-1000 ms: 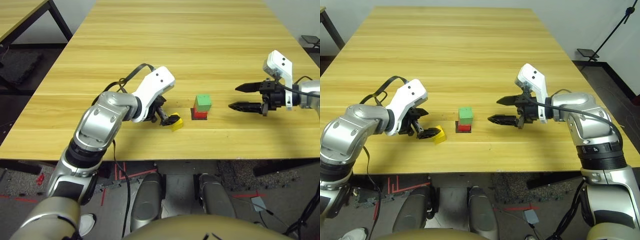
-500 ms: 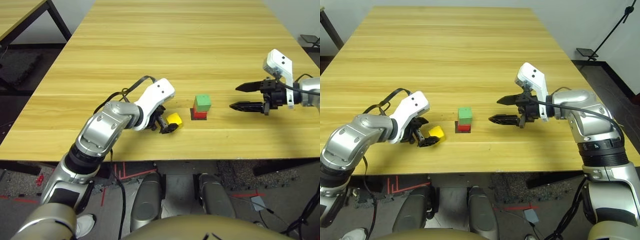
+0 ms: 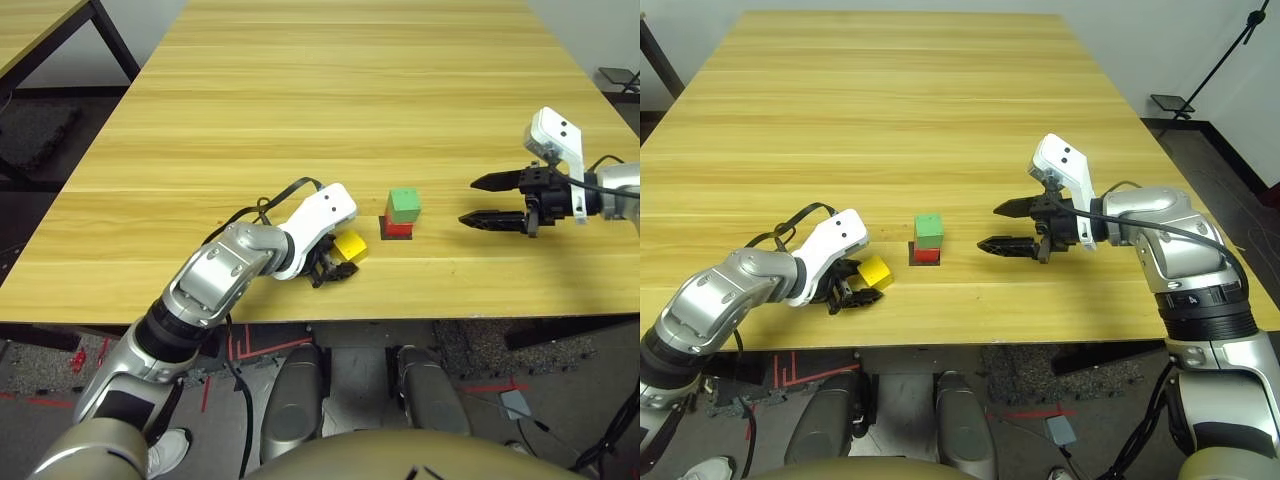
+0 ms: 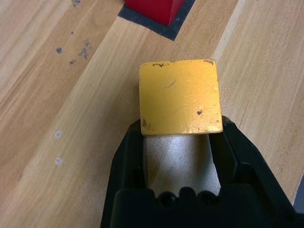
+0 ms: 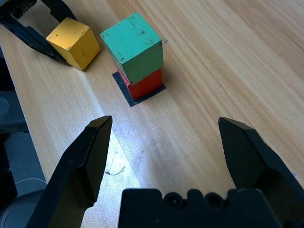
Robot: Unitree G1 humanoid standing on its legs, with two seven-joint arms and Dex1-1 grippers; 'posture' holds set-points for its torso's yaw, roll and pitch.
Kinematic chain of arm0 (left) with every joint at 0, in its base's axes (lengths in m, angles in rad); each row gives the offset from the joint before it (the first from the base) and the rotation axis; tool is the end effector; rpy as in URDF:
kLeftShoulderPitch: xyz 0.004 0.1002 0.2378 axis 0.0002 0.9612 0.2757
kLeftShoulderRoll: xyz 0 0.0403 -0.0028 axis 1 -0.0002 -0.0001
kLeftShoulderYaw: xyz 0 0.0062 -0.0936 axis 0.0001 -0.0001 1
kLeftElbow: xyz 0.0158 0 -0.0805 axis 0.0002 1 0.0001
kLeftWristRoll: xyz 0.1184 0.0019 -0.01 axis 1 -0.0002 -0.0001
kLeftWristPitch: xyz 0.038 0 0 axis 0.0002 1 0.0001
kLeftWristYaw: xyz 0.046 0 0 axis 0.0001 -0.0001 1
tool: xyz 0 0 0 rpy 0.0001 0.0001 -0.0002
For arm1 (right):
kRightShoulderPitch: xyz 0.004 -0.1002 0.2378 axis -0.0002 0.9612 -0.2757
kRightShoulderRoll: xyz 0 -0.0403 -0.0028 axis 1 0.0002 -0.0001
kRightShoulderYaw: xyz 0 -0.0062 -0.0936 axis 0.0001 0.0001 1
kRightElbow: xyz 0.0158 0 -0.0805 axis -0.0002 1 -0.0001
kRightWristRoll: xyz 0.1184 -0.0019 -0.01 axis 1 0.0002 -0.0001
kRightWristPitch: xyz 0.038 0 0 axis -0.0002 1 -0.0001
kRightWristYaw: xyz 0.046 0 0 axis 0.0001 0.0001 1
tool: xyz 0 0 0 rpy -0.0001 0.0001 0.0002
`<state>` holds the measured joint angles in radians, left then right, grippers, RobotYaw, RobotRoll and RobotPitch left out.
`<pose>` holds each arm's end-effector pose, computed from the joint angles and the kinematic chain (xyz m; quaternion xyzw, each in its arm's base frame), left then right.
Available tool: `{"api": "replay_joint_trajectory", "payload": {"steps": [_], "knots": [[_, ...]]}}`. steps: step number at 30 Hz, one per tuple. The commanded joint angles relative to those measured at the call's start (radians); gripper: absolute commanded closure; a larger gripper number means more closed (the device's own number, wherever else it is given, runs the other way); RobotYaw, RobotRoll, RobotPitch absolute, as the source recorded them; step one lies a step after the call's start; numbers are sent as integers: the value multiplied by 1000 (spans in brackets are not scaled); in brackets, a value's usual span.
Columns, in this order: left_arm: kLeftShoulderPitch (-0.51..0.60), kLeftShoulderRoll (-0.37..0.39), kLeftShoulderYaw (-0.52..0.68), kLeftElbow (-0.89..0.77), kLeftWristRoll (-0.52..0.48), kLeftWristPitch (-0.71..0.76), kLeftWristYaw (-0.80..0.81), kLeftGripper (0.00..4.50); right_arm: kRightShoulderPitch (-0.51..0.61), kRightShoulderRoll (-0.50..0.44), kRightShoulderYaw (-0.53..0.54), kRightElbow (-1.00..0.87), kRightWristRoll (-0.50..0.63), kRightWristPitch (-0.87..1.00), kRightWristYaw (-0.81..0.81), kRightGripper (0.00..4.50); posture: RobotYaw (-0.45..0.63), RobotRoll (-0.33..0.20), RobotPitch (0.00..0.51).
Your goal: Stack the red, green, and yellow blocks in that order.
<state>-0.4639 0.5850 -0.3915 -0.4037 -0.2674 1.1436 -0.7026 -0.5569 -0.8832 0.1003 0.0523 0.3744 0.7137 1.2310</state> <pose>0.2449 0.1323 0.1612 0.1961 0.3027 -0.4591 0.8119 0.2871 -0.2589 0.2095 -0.1350 0.2387 0.5054 0.8181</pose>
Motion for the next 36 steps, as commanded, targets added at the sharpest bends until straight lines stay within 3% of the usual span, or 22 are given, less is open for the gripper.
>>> {"api": "replay_joint_trajectory", "payload": {"steps": [1,11,13,17,25,36], "knots": [[-70,11,18,-3,-14,-13,-17,2500,9,-4,-18,-16,7,7,-12,0,157,-96,98],[-398,93,-9,161,-13,-127,-194,2500,36,-15,-17,-30,12,16,-7,0,150,-80,80],[-489,77,-42,251,-2,-167,-255,2500,50,-17,-19,-37,14,17,-7,0,144,-78,80],[-569,33,-99,375,21,-236,-332,2500,74,-14,-28,-63,20,29,-19,0,115,-68,82],[-682,-66,-181,561,83,-295,-449,2500,116,-20,-50,-102,33,49,-35,0,82,-49,98],[-709,-155,-192,591,119,-246,-472,2500,131,-13,-49,-113,49,53,-59,0,78,-37,105]]}}
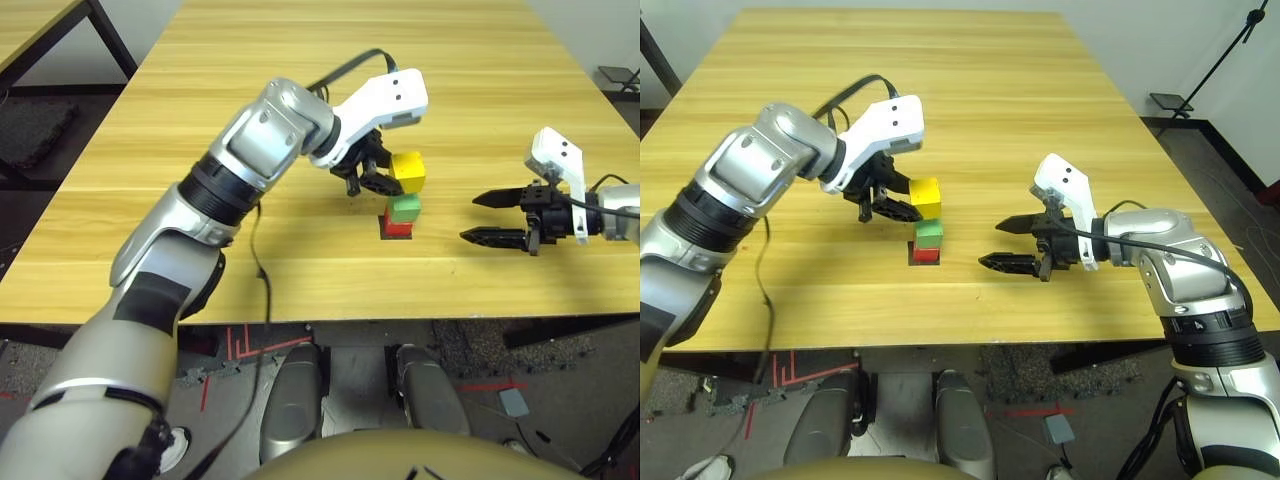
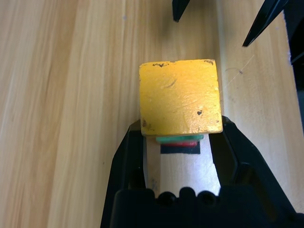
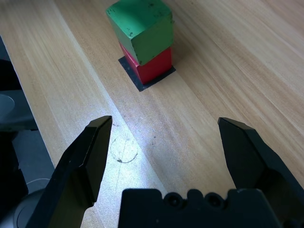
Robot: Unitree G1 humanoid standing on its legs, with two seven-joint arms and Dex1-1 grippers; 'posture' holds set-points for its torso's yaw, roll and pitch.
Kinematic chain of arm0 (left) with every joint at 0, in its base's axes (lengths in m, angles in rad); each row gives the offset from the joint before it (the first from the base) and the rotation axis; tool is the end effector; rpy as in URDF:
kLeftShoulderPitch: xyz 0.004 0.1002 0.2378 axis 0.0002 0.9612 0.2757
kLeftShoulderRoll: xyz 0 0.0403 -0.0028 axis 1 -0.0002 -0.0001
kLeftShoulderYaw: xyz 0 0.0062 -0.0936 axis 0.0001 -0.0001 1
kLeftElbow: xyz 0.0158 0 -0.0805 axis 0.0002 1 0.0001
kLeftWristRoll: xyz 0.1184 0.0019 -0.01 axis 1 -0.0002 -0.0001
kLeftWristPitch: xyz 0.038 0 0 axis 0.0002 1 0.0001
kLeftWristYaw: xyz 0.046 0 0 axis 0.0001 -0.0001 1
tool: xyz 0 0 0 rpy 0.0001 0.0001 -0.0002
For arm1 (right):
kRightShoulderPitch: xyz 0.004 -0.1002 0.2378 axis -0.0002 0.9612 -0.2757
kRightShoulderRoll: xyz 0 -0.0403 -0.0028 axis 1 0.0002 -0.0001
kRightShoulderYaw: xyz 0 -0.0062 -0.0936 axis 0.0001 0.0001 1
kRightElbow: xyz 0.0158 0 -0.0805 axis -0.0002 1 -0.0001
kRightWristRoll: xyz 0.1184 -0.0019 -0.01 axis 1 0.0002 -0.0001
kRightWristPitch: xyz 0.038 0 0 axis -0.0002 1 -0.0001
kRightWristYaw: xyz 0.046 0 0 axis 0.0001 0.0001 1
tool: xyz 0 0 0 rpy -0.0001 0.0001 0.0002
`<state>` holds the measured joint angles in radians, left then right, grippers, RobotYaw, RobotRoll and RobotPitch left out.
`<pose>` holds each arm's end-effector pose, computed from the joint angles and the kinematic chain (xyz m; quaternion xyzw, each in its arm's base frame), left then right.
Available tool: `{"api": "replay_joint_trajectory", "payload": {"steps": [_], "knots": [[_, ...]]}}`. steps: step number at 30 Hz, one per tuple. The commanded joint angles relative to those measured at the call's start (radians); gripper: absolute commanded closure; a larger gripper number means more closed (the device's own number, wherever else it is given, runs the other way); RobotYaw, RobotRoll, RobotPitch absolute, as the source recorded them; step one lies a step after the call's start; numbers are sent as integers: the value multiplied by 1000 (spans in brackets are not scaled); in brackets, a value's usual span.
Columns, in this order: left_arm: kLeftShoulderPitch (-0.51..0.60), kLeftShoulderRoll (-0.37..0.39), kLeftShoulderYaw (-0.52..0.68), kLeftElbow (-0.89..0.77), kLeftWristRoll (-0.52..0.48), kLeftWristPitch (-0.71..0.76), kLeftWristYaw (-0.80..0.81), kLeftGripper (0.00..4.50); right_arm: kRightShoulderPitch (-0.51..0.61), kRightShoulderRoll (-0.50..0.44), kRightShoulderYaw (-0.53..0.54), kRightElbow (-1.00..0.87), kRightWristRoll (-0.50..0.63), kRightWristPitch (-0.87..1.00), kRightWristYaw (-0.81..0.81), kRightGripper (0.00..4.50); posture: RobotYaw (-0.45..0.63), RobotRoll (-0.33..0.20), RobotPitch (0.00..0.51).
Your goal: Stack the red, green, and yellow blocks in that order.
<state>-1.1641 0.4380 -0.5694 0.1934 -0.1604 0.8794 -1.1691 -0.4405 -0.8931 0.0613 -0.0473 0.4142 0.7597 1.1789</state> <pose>0.3237 0.0719 0.2649 0.2992 0.2158 -0.6033 0.7070 0.2718 -0.2593 0.1955 -0.1166 0.2557 0.4954 0.8220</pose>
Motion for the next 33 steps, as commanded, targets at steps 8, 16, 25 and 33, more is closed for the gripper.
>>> {"api": "replay_joint_trajectory", "payload": {"steps": [8,16,25,33], "knots": [[15,-24,-17,11,41,9,5,2500,16,2,-7,-17,13,10,-14,0,73,-34,110],[37,-31,-24,2,57,-2,9,2500,19,-1,-11,-22,15,14,-16,0,67,-36,111],[54,-29,-28,-7,62,-8,1,2500,24,-5,-18,-35,19,27,-21,0,55,-37,116],[62,-49,-6,-10,58,-1,26,465,25,-8,-26,-46,22,39,-27,0,64,-44,108]]}}
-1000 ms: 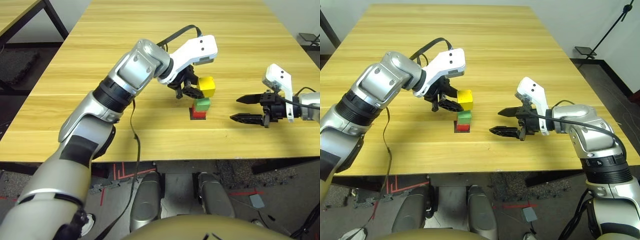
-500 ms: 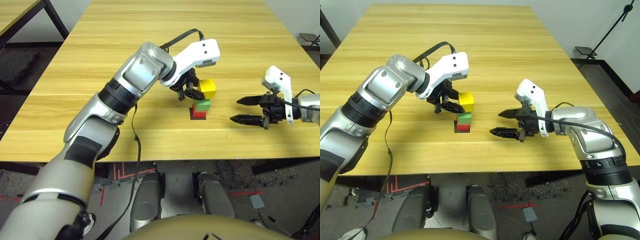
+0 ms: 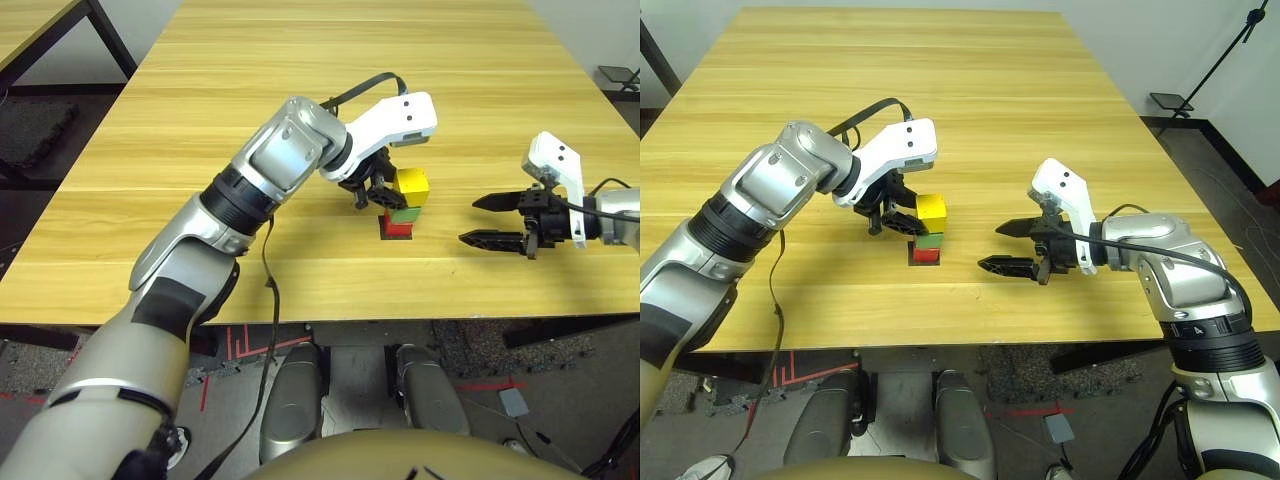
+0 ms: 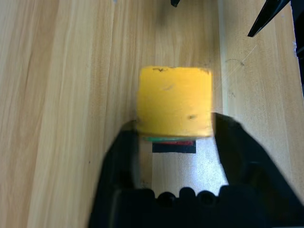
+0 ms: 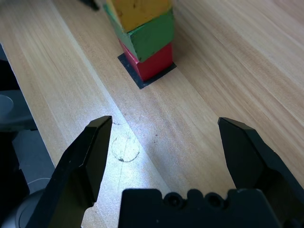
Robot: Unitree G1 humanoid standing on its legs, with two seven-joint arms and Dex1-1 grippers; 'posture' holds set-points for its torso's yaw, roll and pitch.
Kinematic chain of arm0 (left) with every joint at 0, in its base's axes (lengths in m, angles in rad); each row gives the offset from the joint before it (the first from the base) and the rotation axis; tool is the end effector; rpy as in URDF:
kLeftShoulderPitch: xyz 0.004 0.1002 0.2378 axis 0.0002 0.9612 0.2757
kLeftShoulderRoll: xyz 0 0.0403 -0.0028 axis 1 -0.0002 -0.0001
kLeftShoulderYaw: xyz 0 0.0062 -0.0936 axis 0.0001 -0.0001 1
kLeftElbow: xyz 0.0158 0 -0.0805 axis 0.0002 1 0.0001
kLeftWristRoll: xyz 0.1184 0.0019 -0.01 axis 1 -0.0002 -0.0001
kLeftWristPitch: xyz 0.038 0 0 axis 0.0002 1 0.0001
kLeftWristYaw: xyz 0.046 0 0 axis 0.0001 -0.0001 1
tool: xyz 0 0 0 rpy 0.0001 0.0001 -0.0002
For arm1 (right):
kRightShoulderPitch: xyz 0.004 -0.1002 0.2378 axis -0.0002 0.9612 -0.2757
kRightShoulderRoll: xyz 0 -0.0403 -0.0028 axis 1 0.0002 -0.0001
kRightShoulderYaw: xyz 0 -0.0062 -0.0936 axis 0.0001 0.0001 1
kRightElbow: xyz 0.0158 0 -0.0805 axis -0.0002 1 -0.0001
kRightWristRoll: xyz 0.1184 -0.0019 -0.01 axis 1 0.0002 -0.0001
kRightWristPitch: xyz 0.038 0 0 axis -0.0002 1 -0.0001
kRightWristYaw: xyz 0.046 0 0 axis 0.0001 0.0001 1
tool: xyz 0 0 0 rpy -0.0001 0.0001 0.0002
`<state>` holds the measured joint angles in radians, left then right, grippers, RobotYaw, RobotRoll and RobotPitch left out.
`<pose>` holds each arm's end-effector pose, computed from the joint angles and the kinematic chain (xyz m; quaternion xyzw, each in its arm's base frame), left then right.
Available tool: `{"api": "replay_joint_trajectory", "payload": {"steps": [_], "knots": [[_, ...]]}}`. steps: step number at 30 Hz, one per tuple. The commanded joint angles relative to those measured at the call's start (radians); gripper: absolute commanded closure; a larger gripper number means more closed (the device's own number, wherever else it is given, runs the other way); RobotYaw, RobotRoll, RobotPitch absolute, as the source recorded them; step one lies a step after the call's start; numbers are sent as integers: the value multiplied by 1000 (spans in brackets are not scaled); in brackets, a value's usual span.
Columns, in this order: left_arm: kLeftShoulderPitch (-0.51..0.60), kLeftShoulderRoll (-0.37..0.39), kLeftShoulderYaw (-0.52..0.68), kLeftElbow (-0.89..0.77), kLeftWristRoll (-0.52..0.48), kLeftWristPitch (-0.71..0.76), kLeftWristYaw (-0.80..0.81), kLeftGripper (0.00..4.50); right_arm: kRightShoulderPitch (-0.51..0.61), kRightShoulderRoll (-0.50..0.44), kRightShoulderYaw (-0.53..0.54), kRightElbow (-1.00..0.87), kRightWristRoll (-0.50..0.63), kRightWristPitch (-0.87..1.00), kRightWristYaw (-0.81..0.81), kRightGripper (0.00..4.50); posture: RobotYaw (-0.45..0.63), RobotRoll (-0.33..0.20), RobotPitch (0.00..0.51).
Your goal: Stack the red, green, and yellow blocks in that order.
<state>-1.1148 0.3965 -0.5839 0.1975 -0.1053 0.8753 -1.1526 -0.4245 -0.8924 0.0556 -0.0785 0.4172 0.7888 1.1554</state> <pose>0.3231 0.0652 0.2467 0.3035 0.2302 -0.5987 0.7046 0.2686 -0.2570 0.1947 -0.1158 0.2614 0.4882 0.8246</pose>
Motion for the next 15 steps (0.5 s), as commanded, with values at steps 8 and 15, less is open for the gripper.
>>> {"api": "replay_joint_trajectory", "payload": {"steps": [8,15], "knots": [[65,112,295,-347,-153,272,74,30,-2,-60,-118,22,80,10,49,0,100,-59,73],[339,-3,799,-572,-80,355,527,30,-49,31,-345,319,74,-94,-177,0,137,-73,63]]}}
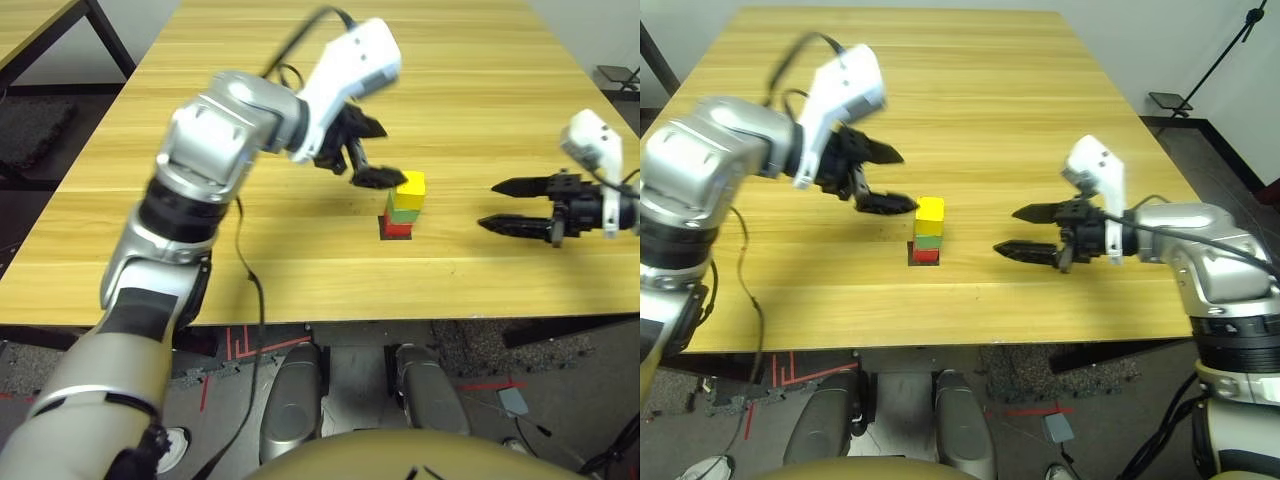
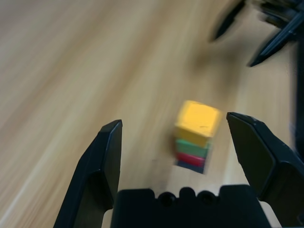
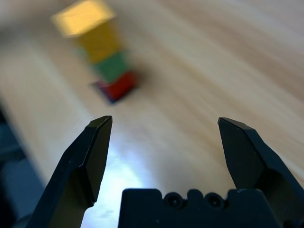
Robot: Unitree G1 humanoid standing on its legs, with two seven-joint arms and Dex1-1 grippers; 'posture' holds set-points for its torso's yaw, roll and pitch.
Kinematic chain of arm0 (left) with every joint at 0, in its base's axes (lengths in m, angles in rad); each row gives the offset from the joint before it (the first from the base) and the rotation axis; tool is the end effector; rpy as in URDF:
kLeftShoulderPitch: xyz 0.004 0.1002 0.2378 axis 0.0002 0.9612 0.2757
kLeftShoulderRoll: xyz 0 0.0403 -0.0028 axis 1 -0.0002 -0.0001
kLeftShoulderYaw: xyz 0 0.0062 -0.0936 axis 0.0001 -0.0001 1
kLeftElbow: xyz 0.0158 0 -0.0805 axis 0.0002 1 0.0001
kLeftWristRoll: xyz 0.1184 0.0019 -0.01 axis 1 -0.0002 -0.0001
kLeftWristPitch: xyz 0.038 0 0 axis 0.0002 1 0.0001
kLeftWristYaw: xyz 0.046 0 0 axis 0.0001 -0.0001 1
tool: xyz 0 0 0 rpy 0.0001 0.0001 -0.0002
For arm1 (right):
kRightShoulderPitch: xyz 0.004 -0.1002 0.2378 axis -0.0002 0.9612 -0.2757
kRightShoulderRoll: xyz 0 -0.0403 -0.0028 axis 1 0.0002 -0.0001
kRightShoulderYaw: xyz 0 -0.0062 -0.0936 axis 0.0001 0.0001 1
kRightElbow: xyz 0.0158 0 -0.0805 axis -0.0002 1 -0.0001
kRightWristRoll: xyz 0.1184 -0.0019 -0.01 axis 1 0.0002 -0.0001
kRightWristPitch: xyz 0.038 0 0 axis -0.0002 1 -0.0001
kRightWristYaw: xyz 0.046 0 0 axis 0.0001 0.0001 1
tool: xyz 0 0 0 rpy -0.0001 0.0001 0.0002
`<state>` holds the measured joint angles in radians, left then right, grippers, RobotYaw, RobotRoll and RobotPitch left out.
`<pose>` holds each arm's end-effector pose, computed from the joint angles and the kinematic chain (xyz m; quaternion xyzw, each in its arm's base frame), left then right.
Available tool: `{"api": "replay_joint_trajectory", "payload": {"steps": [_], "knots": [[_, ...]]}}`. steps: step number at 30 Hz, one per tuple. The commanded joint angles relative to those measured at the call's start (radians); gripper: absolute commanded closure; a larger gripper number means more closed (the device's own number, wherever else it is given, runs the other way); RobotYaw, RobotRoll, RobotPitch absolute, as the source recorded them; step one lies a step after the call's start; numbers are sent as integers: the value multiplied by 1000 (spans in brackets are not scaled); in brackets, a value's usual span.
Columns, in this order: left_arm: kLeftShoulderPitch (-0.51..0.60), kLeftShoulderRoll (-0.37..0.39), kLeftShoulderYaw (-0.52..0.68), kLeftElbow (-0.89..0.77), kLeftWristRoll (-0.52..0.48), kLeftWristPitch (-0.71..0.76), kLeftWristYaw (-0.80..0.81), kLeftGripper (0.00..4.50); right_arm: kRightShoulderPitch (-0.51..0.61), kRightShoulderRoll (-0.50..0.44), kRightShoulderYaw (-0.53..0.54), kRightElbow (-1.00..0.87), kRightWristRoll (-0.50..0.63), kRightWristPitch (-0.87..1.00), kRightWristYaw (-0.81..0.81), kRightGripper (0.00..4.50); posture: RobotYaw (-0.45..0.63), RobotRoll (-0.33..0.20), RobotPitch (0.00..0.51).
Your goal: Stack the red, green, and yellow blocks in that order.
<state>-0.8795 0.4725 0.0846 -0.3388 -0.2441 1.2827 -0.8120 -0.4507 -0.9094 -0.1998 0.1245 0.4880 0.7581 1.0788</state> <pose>0.2625 0.1704 0.2964 0.1054 0.0768 -0.4008 0.9069 0.2626 -0.3176 0.2172 -0.0379 0.1759 0.3681 0.9122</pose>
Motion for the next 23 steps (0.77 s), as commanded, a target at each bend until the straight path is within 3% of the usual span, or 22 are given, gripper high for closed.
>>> {"api": "replay_joint_trajectory", "payload": {"steps": [1,6,12,16,23], "knots": [[177,-113,167,-40,81,-108,252,30,-40,81,-118,167,-1,-104,-144,0,137,-74,66],[463,-186,157,31,176,-539,420,30,-97,175,-173,419,-63,-369,-265,0,128,-91,72],[582,-291,197,167,177,-928,576,30,-151,221,-185,703,-127,-677,-337,0,105,-111,88],[618,-294,194,264,184,-1055,623,30,-148,229,-194,797,-131,-775,-349,0,102,-120,91],[628,-295,179,409,183,-1156,676,30,-143,236,-182,882,-138,-841,-354,0,109,-126,82]]}}
